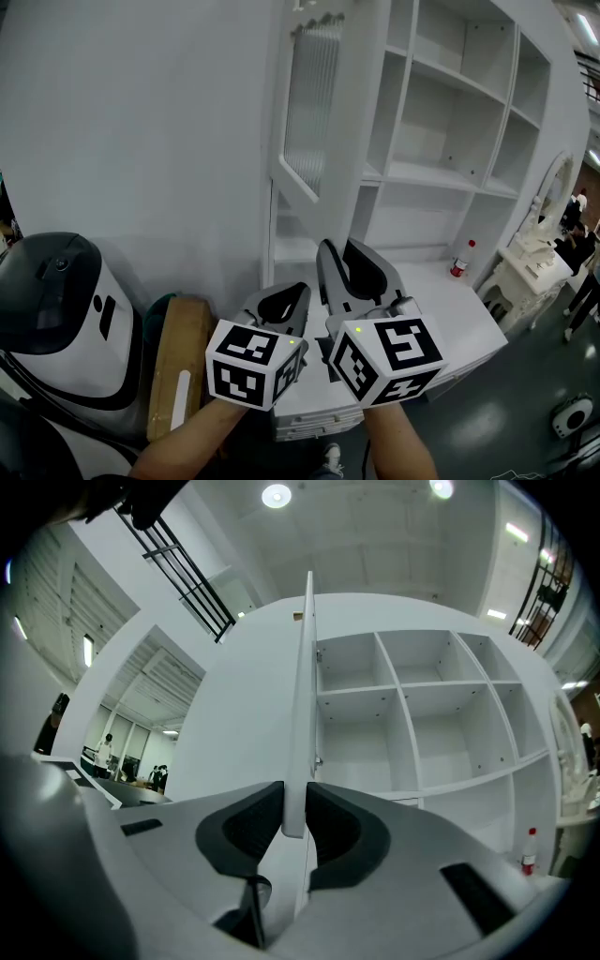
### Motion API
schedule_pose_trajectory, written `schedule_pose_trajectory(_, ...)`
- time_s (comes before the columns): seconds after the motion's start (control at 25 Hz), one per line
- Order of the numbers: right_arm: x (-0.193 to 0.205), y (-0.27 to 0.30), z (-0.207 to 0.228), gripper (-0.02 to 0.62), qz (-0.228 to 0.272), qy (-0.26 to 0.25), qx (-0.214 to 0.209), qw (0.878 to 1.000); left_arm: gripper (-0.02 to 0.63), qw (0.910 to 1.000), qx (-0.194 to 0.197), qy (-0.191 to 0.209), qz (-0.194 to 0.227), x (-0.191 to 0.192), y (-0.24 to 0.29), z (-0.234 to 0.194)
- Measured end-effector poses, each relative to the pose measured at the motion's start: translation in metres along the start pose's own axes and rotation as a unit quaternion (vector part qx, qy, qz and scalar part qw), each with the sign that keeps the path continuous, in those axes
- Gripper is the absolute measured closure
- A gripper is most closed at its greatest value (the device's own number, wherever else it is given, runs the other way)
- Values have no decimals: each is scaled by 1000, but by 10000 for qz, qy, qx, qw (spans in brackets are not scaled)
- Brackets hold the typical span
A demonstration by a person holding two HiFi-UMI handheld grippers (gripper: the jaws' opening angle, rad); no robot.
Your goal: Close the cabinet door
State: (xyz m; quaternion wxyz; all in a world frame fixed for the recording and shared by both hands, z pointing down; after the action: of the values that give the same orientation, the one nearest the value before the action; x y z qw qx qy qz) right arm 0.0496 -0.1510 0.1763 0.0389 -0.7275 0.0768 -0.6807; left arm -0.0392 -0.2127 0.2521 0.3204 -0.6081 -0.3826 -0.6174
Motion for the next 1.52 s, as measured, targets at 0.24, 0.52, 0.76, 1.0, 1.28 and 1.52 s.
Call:
schedule_pose_trajectory(0.24, 2, -2, 25, 515, 17, 58, -110, 9999, 594, 10000, 8, -17, 10, -3, 21, 11)
schedule_pose_trajectory(0.52, 2, -2, 56, 515, 21, 103, -254, 9996, 594, 10000, -29, 11, -7, -6, 45, 24)
schedule_pose_trajectory(0.76, 4, 1, 81, 515, -2, 175, -399, 9990, 594, 10000, -58, -14, 12, -9, 65, 32)
schedule_pose_trajectory(1.0, 6, 5, 106, 512, 48, 203, -510, 9985, 594, 10000, -73, -32, 1, -10, 88, 40)
schedule_pose_trajectory(1.28, 10, 13, 134, 505, 63, 275, -593, 9978, 594, 9999, -149, 1, -34, -15, 111, 42)
schedule_pose_trajectory(1.52, 13, 25, 160, 495, 58, 384, -657, 9971, 594, 9998, -183, 21, -47, -17, 134, 43)
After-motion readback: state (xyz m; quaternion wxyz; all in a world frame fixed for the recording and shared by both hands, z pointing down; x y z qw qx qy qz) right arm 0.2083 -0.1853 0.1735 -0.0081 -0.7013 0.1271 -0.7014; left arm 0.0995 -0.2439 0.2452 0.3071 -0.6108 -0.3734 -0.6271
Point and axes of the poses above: the fingertips, and each gripper's own axes: y forward along the fingers, z to its right, x out of its underside, the point moved 8 cm from there along -y, backward along the fingers, and after that the axes turned 4 degrees about -z, right-handed, at the moved point
